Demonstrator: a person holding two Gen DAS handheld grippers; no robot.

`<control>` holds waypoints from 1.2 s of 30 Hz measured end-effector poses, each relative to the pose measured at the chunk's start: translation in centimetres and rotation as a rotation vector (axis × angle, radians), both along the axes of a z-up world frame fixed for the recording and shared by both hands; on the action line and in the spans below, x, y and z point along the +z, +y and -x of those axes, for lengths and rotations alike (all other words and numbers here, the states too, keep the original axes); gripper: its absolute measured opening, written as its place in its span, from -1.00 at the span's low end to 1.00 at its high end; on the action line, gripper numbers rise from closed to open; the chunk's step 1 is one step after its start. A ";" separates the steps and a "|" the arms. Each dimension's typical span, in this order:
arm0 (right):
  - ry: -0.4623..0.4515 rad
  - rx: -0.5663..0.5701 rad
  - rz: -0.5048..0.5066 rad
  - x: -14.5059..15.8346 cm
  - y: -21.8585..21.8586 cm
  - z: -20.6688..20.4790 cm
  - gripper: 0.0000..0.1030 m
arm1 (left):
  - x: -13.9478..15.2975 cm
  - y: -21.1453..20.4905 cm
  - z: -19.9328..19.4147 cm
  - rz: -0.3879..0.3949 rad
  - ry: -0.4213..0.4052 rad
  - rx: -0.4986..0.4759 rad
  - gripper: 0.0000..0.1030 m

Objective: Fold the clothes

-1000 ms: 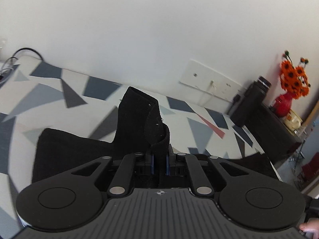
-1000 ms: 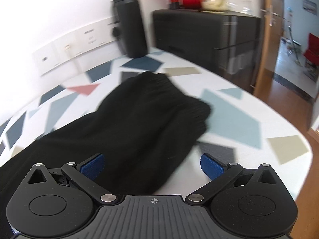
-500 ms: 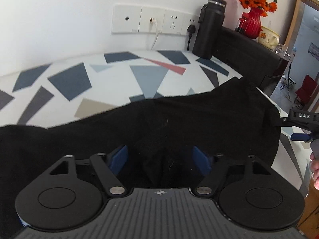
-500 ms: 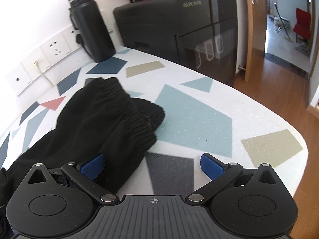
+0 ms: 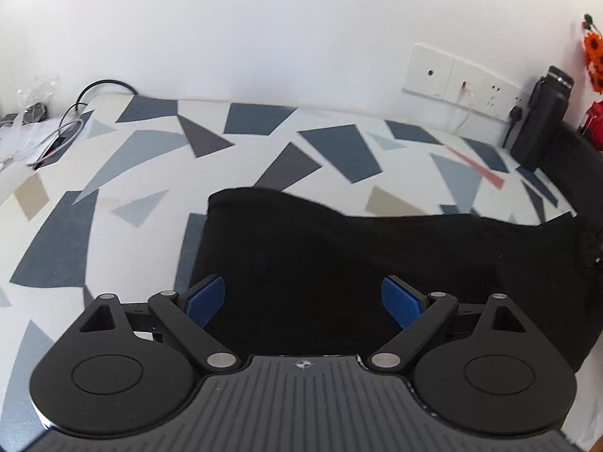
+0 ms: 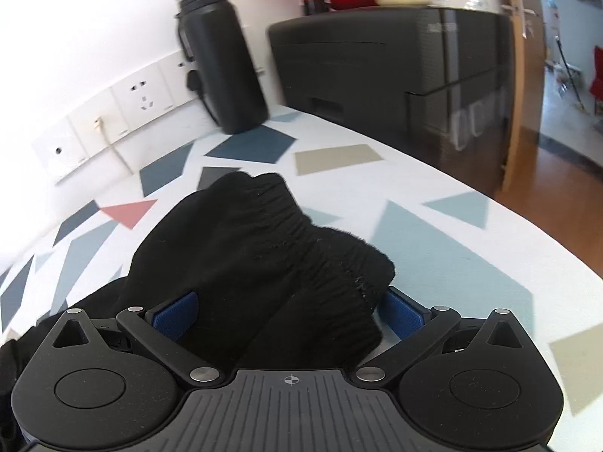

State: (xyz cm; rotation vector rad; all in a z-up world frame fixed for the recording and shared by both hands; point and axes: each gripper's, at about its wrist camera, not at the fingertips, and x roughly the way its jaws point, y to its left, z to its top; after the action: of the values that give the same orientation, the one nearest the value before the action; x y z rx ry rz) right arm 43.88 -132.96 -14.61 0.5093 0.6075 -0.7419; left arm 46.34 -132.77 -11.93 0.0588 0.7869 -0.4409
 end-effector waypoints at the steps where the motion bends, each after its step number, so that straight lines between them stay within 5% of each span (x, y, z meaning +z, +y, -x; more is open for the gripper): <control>1: 0.000 0.008 0.006 0.0 0.1 -0.2 0.93 | -0.2 -0.4 0.0 -0.008 0.000 -0.016 0.79; 4: 0.000 0.032 0.023 0.1 0.3 -0.7 0.67 | -0.5 -3.8 0.4 -0.063 -0.011 -0.120 0.79; 7: -0.001 0.055 0.035 0.1 0.4 -1.1 0.62 | -1.6 -8.4 1.0 -0.188 -0.061 -0.197 0.79; 12: -0.020 0.082 0.009 0.3 -0.2 -0.4 0.53 | -1.5 -12.3 2.8 -0.125 -0.080 -0.348 0.79; 15: -0.116 0.036 -0.104 0.5 -1.6 0.7 0.41 | -1.3 -12.7 3.3 -0.062 -0.046 -0.433 0.79; 18: -0.182 0.013 -0.173 0.3 -2.6 1.4 0.30 | -0.8 -10.6 2.4 0.009 -0.023 -0.309 0.79; 21: -0.133 0.032 -0.131 0.3 -2.7 1.1 -0.07 | 0.2 -7.5 1.1 0.060 -0.023 -0.185 0.80; 28: -0.120 0.038 -0.145 0.3 -3.5 0.9 -0.45 | 0.3 0.4 -1.3 -0.024 0.011 0.173 0.88; 33: -0.154 0.000 -0.185 1.3 -3.4 1.1 -0.67 | -0.2 5.6 -1.3 -0.005 0.065 0.299 0.90; 36: -0.171 0.008 -0.100 3.4 -2.0 0.9 -0.70 | -0.2 7.7 -0.8 0.008 0.065 0.328 0.93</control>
State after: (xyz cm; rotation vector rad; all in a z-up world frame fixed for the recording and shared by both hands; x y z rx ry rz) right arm 42.96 -134.91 -11.17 0.6549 0.4879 -0.6546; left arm 47.15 -125.08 -12.17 -0.0917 0.8413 -0.1350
